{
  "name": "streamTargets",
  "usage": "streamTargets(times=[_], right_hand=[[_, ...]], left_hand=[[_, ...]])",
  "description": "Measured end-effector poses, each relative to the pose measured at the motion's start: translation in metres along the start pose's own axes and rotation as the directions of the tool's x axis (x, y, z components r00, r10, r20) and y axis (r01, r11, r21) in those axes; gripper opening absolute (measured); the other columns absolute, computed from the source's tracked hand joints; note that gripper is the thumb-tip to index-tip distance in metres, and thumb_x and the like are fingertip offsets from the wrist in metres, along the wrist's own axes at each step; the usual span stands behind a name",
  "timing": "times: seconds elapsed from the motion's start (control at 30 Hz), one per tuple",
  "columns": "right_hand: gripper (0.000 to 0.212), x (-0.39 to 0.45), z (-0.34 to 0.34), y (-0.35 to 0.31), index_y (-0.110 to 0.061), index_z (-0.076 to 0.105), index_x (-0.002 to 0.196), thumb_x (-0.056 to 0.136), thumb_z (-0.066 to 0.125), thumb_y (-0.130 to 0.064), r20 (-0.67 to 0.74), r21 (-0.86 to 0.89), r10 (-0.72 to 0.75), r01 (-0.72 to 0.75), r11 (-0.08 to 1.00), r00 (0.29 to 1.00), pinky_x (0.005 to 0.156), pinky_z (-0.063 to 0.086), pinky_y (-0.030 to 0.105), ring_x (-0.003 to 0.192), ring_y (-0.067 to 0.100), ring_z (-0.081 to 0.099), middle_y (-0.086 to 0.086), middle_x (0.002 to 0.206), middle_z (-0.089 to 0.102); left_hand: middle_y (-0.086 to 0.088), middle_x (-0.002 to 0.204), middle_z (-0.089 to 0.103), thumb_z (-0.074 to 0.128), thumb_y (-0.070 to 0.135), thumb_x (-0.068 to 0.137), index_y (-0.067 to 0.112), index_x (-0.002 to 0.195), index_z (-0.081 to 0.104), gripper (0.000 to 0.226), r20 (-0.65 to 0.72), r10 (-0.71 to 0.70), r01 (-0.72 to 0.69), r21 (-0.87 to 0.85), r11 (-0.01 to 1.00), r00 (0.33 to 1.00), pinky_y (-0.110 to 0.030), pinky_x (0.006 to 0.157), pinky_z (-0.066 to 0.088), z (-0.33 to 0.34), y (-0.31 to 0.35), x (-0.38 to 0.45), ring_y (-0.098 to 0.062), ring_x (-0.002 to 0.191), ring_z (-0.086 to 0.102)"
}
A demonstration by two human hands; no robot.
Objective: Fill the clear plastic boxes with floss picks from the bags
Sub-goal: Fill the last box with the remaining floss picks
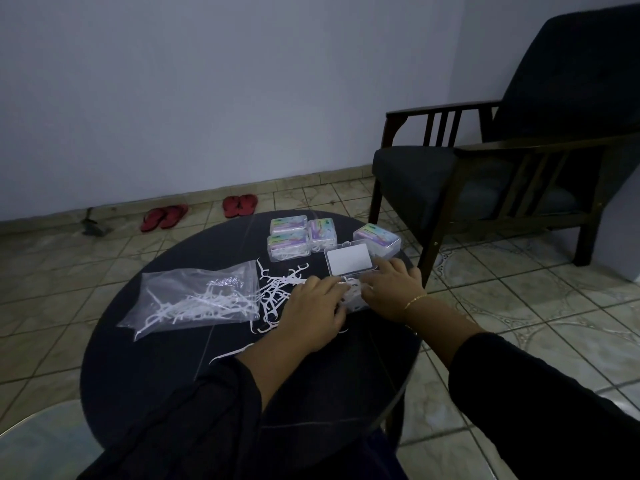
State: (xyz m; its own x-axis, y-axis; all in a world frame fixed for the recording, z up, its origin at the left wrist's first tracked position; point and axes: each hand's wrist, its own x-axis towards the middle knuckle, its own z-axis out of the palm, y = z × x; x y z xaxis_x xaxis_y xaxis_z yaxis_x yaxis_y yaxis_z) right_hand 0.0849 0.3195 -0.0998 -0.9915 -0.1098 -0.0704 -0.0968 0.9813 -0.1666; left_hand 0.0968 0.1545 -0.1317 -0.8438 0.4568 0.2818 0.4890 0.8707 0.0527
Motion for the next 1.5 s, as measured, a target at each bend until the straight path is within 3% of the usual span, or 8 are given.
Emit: streamTargets(times=[0.3,0.43,0.53,0.63,0.8,1.1,1.3,1.5], right_hand=[[0.044,-0.001,0.000,-0.002,-0.045,0.036,0.140,0.096,0.035,-0.038,0.010,0.034,-0.020,0.019,0.999,1.000,0.111,0.011,0.052,0.143,0.025,0.006,0.000,0.158,0.010],[0.044,-0.007,0.002,0.000,-0.046,0.037,0.139,0.096,0.035,-0.037,-0.007,0.025,-0.019,0.020,0.999,1.000,0.111,0.013,0.050,0.143,0.026,0.007,0.000,0.157,0.011],[0.043,-0.011,0.004,0.000,-0.048,0.038,0.138,0.096,0.036,-0.039,-0.017,-0.015,-0.042,0.042,0.999,0.999,0.110,0.014,0.049,0.143,0.025,0.007,-0.001,0.157,0.012],[0.041,-0.015,0.002,-0.007,-0.040,0.045,0.136,0.096,0.039,-0.036,-0.078,-0.011,-0.102,0.101,0.995,0.992,0.108,0.018,0.045,0.140,0.023,0.015,-0.002,0.153,0.023],[0.035,-0.027,-0.002,-0.032,-0.033,0.057,0.127,0.095,0.045,-0.037,-0.095,-0.021,-0.303,0.302,0.953,0.948,0.104,0.025,0.037,0.125,0.017,0.033,-0.004,0.132,0.048],[0.047,-0.028,0.011,-0.065,-0.023,0.045,0.138,0.091,0.049,-0.030,0.167,-0.286,-0.338,0.373,0.882,0.926,0.106,0.027,0.042,0.131,0.025,0.029,0.002,0.142,0.039],[0.038,-0.027,0.016,-0.079,-0.032,0.052,0.132,0.096,0.043,-0.027,0.161,-0.277,-0.330,0.364,0.889,0.930,0.102,0.030,0.040,0.125,0.024,0.034,0.002,0.132,0.049],[0.033,-0.026,0.021,-0.094,-0.041,0.055,0.127,0.097,0.046,-0.032,0.113,-0.213,-0.353,0.369,0.904,0.929,0.102,0.029,0.038,0.122,0.023,0.036,0.000,0.127,0.052]], left_hand=[[-0.002,0.120,0.053,0.039,0.030,0.097,0.024,0.146,0.028,0.050,0.041,-0.050,0.049,0.012,0.999,0.998,-0.031,0.091,0.030,-0.002,0.004,0.001,-0.018,0.110,0.042],[0.004,0.153,0.029,0.038,0.030,0.097,0.023,0.149,0.024,0.054,0.059,-0.028,0.028,0.002,1.000,0.998,-0.033,0.097,0.030,0.002,0.003,0.002,-0.018,0.119,0.037],[0.008,0.157,0.019,0.038,0.031,0.098,0.024,0.150,0.023,0.054,0.046,-0.045,0.046,-0.023,0.999,0.998,-0.032,0.101,0.028,-0.001,0.000,-0.005,-0.016,0.125,0.032],[0.009,0.152,0.030,0.041,0.029,0.097,0.026,0.146,0.032,0.051,0.004,-0.050,0.051,-0.062,0.997,0.999,-0.031,0.104,0.027,-0.009,-0.009,-0.020,-0.015,0.128,0.033],[0.006,0.117,0.062,0.047,0.019,0.091,0.023,0.122,0.062,0.034,-0.007,-0.108,0.107,-0.090,0.990,0.994,-0.030,0.092,0.040,-0.027,-0.037,-0.054,-0.016,0.109,0.052],[0.007,0.121,0.056,0.056,0.028,0.080,0.027,0.123,0.060,0.044,0.156,-0.300,0.305,-0.004,0.952,0.941,-0.028,0.095,0.037,-0.050,-0.077,-0.114,-0.016,0.116,0.048],[0.005,0.117,0.054,0.050,0.023,0.089,0.031,0.124,0.060,0.037,0.218,-0.384,0.401,-0.036,0.916,0.897,-0.031,0.095,0.041,-0.050,-0.091,-0.129,-0.017,0.113,0.050],[0.002,0.115,0.058,0.047,0.019,0.095,0.029,0.117,0.066,0.031,0.222,-0.330,0.365,-0.135,0.921,0.917,-0.032,0.094,0.043,-0.043,-0.083,-0.118,-0.018,0.112,0.053]])
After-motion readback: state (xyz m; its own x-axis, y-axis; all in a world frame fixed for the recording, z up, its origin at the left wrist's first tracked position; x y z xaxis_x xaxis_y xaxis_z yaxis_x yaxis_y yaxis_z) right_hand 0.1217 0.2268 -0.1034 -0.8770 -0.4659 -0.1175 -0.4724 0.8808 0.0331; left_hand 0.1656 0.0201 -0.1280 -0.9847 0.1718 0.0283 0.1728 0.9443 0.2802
